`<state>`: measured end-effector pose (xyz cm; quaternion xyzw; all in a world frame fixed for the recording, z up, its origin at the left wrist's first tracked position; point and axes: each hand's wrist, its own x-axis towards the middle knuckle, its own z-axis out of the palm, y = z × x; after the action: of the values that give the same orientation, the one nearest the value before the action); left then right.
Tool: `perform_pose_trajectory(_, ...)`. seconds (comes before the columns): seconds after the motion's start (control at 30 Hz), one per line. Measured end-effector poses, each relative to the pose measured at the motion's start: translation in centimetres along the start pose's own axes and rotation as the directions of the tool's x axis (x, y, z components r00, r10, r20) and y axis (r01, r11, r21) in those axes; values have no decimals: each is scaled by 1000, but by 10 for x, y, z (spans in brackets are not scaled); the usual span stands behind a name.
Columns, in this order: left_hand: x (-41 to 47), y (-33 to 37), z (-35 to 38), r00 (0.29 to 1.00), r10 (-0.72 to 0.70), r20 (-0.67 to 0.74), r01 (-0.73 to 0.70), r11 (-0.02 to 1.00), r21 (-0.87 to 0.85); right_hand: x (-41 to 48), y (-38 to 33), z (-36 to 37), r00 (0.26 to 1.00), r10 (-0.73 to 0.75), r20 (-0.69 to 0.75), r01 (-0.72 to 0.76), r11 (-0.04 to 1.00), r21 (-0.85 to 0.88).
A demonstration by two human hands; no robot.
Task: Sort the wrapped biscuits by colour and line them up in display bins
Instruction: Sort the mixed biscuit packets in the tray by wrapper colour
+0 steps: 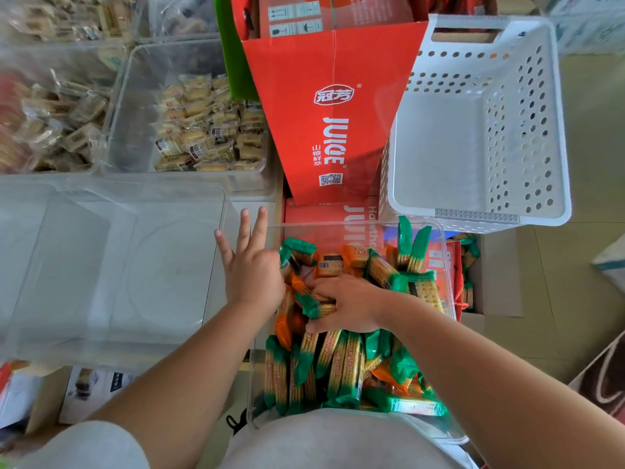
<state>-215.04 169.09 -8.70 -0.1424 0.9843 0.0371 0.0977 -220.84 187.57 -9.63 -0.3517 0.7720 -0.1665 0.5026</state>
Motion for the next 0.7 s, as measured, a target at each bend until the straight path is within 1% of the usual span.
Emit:
perform_pose_trajectory(0.2, -12, -5, 11, 983, 102, -152, -114, 991, -72, 3, 3, 3, 1000, -12, -6, 12, 1000, 11)
perform_pose_trajectory(0.33, -20, -4, 11, 957, 207, -203, -212, 977, -4, 3, 3, 3, 1000, -11, -8, 11, 1000, 14)
perform_pose_trajectory(0.4, -19, -7, 8, 944, 184, -275, -196, 980, -18, 3, 2, 3, 1000, -10, -10, 10, 1000, 16)
perform_pose_trajectory(0.47, -15, -11, 3, 937, 93, -338, -126, 989, -77, 2, 1, 2, 1000, -13, -13, 13, 1000, 15)
perform_pose_trajectory(0.5, -13, -14, 2, 942, 47, -334, -84, 992, -96, 2, 2, 3, 1000, -19, -17, 19, 1000, 19)
perform_pose_trajectory(0.53, -10, -15, 0, 954, 16, -299, -45, 995, -91, 2, 1, 3, 1000, -24, -20, 24, 999, 20)
perform_pose_trajectory(0.63, -3, -9, 1, 997, -27, -74, 28, 1000, 12, 2, 2, 3, 999, -27, -20, 28, 999, 36)
perform_pose_trajectory(0.7, 2, -2, 5, 998, -42, 37, 41, 999, 29, 1, 2, 3, 999, -27, -26, 28, 998, 47)
